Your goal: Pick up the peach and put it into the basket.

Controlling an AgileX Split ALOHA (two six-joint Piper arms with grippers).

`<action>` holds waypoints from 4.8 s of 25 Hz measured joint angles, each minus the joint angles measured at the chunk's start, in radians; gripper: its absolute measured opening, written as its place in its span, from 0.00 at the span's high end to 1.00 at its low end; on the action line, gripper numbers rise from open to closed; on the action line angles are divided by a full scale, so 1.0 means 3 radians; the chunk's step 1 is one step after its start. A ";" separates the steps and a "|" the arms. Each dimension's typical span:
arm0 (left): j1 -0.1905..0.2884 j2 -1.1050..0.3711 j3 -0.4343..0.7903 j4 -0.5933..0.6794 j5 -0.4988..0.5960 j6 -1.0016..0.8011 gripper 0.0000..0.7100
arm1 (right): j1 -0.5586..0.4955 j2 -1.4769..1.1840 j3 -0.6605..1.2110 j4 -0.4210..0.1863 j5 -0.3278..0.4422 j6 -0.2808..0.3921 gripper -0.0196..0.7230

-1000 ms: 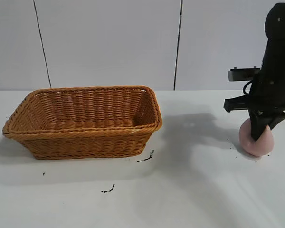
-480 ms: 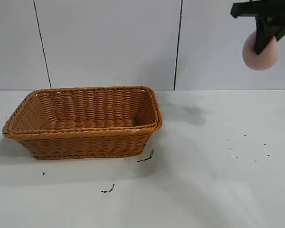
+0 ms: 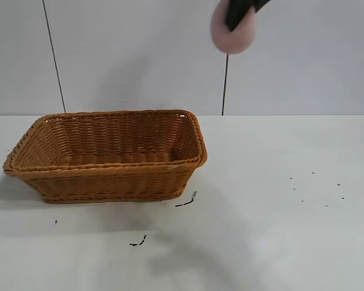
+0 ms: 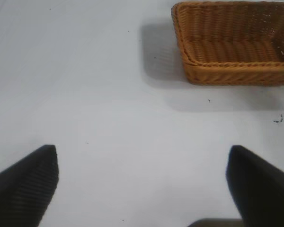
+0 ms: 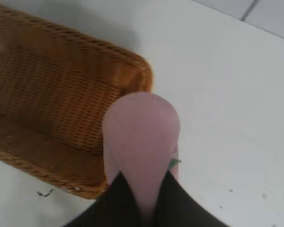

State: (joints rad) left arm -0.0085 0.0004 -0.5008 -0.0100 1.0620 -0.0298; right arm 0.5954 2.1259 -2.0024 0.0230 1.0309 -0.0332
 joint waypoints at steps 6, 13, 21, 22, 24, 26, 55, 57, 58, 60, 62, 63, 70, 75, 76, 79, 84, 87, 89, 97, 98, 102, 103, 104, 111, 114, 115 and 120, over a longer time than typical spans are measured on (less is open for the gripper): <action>0.0000 0.0000 0.0000 0.0000 0.0000 0.0000 0.02 | 0.0140 0.0499 0.0000 -0.0006 -0.0540 0.0000 0.98; 0.0000 0.0000 0.0000 0.0000 0.0000 0.0000 0.02 | 0.0180 0.0855 0.0000 -0.0012 -0.1010 0.0000 0.98; 0.0000 0.0000 0.0000 0.0000 0.0000 0.0000 0.02 | 0.0180 0.0893 0.0000 -0.0027 -0.0970 0.0021 0.53; 0.0000 0.0000 0.0000 0.0000 0.0000 0.0000 0.02 | 0.0180 0.0893 0.0000 -0.0028 -0.0948 0.0031 0.35; 0.0000 0.0000 0.0000 0.0000 0.0000 0.0000 0.02 | 0.0180 0.0893 0.0000 -0.0028 -0.0900 0.0038 0.15; 0.0000 0.0000 0.0000 0.0000 0.0000 0.0000 0.02 | 0.0180 0.0874 0.0000 -0.0028 -0.0869 0.0051 0.08; 0.0000 0.0000 0.0000 0.0000 0.0000 0.0000 0.02 | -0.1812 0.0470 -0.0511 -0.0049 0.0521 0.0093 0.04; 0.0000 0.0000 0.0000 0.0000 0.0000 0.0000 0.02 | -0.1866 0.0470 -0.0511 -0.0053 0.0588 0.0080 0.04; 0.0000 0.0000 0.0000 0.0000 0.0000 0.0000 0.02 | -0.1877 0.0470 -0.0511 -0.0057 0.0591 0.0080 0.04; 0.0000 0.0000 0.0000 0.0000 0.0000 0.0000 0.02 | -0.1879 0.0470 -0.0511 -0.0057 0.0591 0.0080 0.04; 0.0000 0.0000 0.0000 0.0000 0.0000 0.0000 0.02 | -0.1879 0.0466 -0.0511 -0.0047 0.0591 0.0084 0.04; 0.0000 0.0000 0.0000 0.0000 0.0000 0.0000 0.02 | -0.1881 0.0449 -0.0506 -0.0043 0.0591 0.0111 0.04; 0.0000 0.0000 0.0000 0.0000 0.0000 0.0000 0.02 | -0.1885 -0.0293 0.0374 -0.0027 0.0585 0.0111 0.04; 0.0000 0.0000 0.0000 0.0000 0.0000 0.0000 0.02 | -0.1885 -0.1477 0.1533 -0.0018 0.0594 0.0111 0.04; 0.0000 0.0000 0.0000 0.0000 0.0000 0.0000 0.02 | -0.1885 -0.1747 0.1781 -0.0018 0.0596 0.0111 0.04; 0.0000 0.0000 0.0000 0.0000 0.0000 0.0000 0.02 | -0.1885 -0.2527 0.2448 -0.0040 0.0599 0.0111 0.04; 0.0000 0.0000 0.0000 0.0000 0.0000 0.0000 0.02 | -0.1885 -0.3792 0.3511 -0.0055 0.0376 0.0111 0.04; 0.0000 0.0000 0.0000 0.0000 0.0000 0.0000 0.02 | -0.1885 -0.4596 0.4061 -0.0055 0.0024 0.0111 0.04; 0.0000 0.0000 0.0000 0.0000 0.0000 0.0000 0.02 | -0.1885 -0.5072 0.4363 -0.0055 -0.0133 0.0111 0.04; 0.0000 0.0000 0.0000 0.0000 0.0000 0.0000 0.02 | -0.1885 -0.6432 0.5021 -0.0077 -0.0015 0.0111 0.04; 0.0000 0.0000 0.0000 0.0000 0.0000 0.0000 0.02 | -0.1885 -0.6531 0.5025 -0.0077 -0.0018 0.0111 0.04; 0.0000 0.0000 0.0000 0.0000 0.0000 0.0000 0.02 | -0.1885 -0.6814 0.5025 -0.0077 -0.0018 0.0111 0.04; 0.0000 0.0000 0.0000 0.0000 0.0000 0.0000 0.02 | -0.1885 -0.6885 0.5025 -0.0077 -0.0018 0.0111 0.04; 0.0000 0.0000 0.0000 0.0000 0.0000 0.0000 0.02 | -0.1885 -0.6955 0.5025 -0.0077 -0.0018 0.0111 0.04; 0.0000 0.0000 0.0000 0.0000 0.0000 0.0000 0.02 | -0.1885 -0.7101 0.5025 -0.0057 -0.0018 0.0111 0.04; 0.0000 0.0000 0.0000 0.0000 0.0000 0.0000 0.02 | -0.1885 -0.7101 0.5025 -0.0057 -0.0018 0.0111 0.04; 0.0000 0.0000 0.0000 0.0000 0.0000 0.0000 0.02 | -0.1885 -0.7101 0.5025 -0.0057 -0.0018 0.0111 0.04; 0.0000 0.0000 0.0000 0.0000 0.0000 0.0000 0.02 | -0.1885 -0.7101 0.5025 -0.0057 -0.0018 0.0111 0.04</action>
State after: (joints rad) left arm -0.0085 0.0004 -0.5008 -0.0100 1.0620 -0.0298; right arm 0.0300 -0.0043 -0.4950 0.0058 1.0255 0.0000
